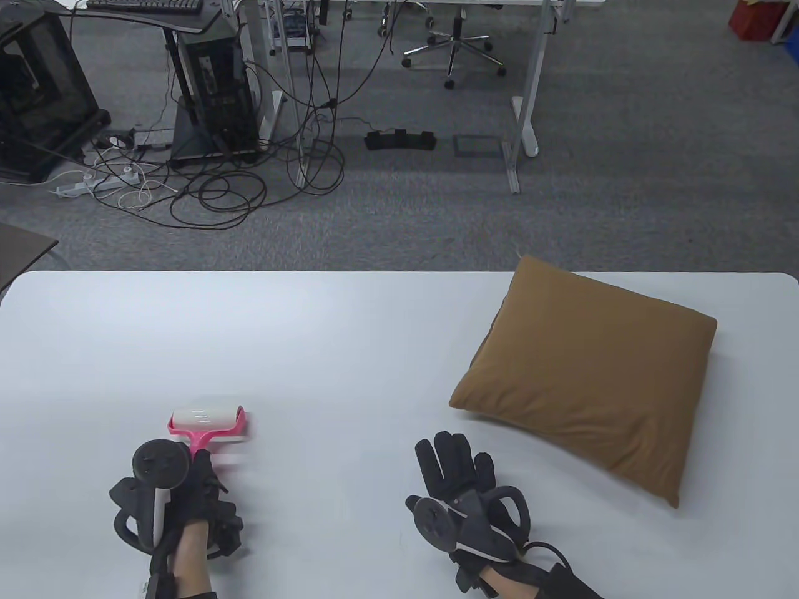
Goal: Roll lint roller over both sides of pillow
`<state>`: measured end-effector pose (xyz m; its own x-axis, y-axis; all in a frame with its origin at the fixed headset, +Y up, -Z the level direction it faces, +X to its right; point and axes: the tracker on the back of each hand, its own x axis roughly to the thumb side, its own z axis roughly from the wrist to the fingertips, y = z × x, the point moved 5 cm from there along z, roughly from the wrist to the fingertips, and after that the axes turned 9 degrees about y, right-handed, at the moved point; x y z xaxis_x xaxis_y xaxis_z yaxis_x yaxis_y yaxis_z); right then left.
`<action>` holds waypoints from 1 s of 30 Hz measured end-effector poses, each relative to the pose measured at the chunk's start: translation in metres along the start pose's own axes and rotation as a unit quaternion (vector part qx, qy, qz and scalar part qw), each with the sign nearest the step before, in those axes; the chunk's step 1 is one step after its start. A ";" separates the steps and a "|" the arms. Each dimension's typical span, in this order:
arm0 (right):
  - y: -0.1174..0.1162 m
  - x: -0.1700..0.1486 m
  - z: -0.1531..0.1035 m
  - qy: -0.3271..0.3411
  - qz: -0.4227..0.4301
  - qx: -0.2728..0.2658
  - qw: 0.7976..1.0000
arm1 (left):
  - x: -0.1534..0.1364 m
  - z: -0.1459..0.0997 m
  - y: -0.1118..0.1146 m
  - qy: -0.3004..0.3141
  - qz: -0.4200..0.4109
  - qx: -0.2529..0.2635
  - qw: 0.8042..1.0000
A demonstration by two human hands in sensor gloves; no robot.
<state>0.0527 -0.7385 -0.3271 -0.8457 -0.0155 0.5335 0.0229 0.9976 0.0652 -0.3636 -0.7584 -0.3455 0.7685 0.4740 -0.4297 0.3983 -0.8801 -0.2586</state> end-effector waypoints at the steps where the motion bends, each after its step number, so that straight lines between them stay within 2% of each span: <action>1: -0.001 -0.002 0.000 -0.003 0.008 0.005 1.000 | -0.002 0.001 0.004 -0.005 -0.005 -0.010 1.000; 6: -0.002 -0.009 0.000 -0.013 0.024 0.012 1.000 | -0.007 -0.001 0.010 -0.017 -0.042 -0.024 0.999; 9: -0.002 -0.011 0.001 -0.017 0.036 0.010 0.999 | 0.007 -0.006 0.005 0.003 -0.036 -0.006 0.999; 13: -0.002 -0.012 0.001 -0.018 0.040 0.012 0.999 | 0.050 -0.018 0.005 0.091 0.022 -0.003 0.996; 15: -0.002 -0.014 0.001 -0.021 0.042 0.012 0.999 | 0.081 -0.030 0.012 0.162 0.028 -0.020 0.986; 18: -0.004 -0.017 0.001 -0.028 0.047 0.016 0.998 | 0.131 -0.053 0.027 0.278 0.024 -0.043 0.959; 19: -0.005 -0.018 0.001 -0.030 0.049 0.019 0.998 | 0.150 -0.064 0.034 0.326 0.029 -0.052 0.943; 22: -0.006 -0.020 0.001 -0.034 0.046 0.021 0.998 | 0.181 -0.086 0.049 0.404 0.062 -0.073 0.910; 25: -0.005 -0.024 0.001 -0.044 0.038 0.019 0.998 | 0.196 -0.105 0.065 0.444 0.083 -0.106 0.886; 30: -0.010 -0.029 0.001 -0.053 0.033 0.030 0.998 | 0.203 -0.122 0.084 0.483 0.140 -0.139 0.853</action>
<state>0.0770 -0.7477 -0.3439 -0.8955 0.0536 0.4417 0.0502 0.9985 -0.0193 -0.1135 -0.7393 -0.3486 0.8533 0.1185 0.5078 0.1320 -0.9912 0.0096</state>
